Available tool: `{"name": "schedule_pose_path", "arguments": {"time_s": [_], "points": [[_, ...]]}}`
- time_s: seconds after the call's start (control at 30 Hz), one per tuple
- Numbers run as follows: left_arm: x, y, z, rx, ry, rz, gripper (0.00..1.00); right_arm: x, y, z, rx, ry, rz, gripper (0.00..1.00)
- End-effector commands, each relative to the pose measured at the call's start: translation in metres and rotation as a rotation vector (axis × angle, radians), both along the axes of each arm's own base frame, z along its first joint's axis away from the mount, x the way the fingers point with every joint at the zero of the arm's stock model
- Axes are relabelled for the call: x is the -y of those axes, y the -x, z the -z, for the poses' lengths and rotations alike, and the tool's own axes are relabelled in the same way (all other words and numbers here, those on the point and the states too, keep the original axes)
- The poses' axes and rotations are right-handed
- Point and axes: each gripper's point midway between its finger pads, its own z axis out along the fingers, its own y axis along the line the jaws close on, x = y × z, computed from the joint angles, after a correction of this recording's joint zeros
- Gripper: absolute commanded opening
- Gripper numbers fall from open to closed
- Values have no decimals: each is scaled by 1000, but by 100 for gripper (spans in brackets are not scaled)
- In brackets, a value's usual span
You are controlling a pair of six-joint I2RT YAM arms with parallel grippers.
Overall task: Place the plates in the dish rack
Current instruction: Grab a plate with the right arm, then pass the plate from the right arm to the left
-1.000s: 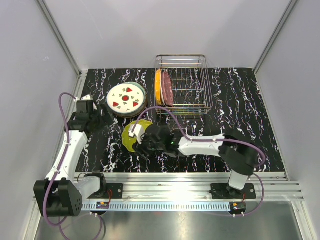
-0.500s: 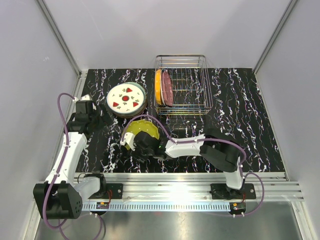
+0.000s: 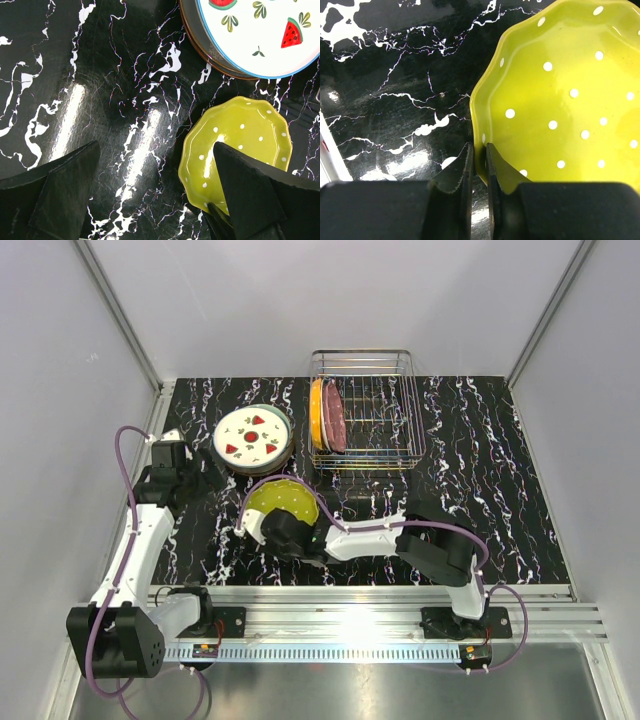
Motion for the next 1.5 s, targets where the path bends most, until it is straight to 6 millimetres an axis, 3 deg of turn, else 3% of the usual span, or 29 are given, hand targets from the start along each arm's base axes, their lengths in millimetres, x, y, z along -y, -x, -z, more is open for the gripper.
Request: {"name": "schedule_pose_path", "arguments": {"time_s": [0.0,0.1,0.2,0.33,0.5,0.67,0.9,1.03,1.17,1.2,1.43,1.47], "points": [[0,-12,-26,88,4,0,99,0,2,-12,7,0,9,6],[5,-14,-25,93,26,24,99,-5,7,-43,0,-88,6,1],[17,-16,-22,100,73,70,99,-7,9,-64,-11,-172,30,0],[33,-18,-12,68,165,92,99,-8,9,-106,-22,-332,83,0],[69,-15,1,60,368,165,97,-7,15,-147,-41,-470,95,0],[108,-5,18,42,562,214,91,-1,16,-164,-46,-523,103,0],[152,12,37,-20,598,292,83,1,17,-171,-49,-553,111,0],[166,20,44,-53,613,306,76,4,15,-168,-47,-554,131,0],[167,26,50,-54,631,300,55,9,11,-163,-32,-543,156,0],[167,27,49,-52,639,300,45,11,11,-161,-29,-541,161,0],[171,32,50,-51,678,310,0,14,5,-151,-18,-514,200,2],[172,32,50,-52,678,316,0,15,4,-150,-18,-510,207,5]]}}
